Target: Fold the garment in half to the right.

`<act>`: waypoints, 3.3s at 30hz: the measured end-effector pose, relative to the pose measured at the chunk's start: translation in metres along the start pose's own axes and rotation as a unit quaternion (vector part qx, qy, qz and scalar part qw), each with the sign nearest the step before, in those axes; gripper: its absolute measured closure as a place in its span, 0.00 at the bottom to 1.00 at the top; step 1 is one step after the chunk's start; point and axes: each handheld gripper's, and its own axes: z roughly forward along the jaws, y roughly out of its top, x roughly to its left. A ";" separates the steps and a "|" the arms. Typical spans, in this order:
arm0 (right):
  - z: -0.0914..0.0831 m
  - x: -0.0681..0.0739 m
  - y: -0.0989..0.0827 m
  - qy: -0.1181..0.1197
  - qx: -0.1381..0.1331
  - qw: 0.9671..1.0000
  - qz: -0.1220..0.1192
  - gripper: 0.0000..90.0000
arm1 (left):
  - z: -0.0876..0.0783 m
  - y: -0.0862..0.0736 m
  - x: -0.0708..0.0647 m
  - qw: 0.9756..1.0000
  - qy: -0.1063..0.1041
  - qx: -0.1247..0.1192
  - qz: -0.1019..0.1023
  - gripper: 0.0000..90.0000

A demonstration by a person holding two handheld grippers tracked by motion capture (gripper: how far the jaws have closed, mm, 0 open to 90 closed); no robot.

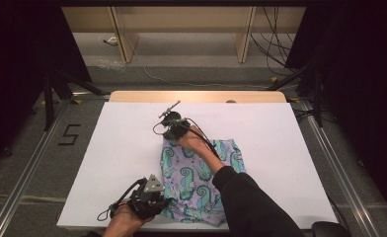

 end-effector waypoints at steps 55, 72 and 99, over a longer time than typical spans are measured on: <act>-0.089 -0.052 -0.024 0.004 -0.066 0.998 0.002 0.96 | -0.010 0.077 -0.031 0.995 -0.054 -0.060 0.066 0.90; -0.107 -0.073 -0.054 0.000 -0.067 0.998 0.016 0.96 | 0.016 0.093 -0.050 0.992 -0.068 -0.039 0.094 0.89; -0.113 -0.107 -0.104 -0.003 -0.053 0.997 0.060 0.94 | 0.061 0.115 -0.075 0.988 -0.089 -0.005 0.130 0.88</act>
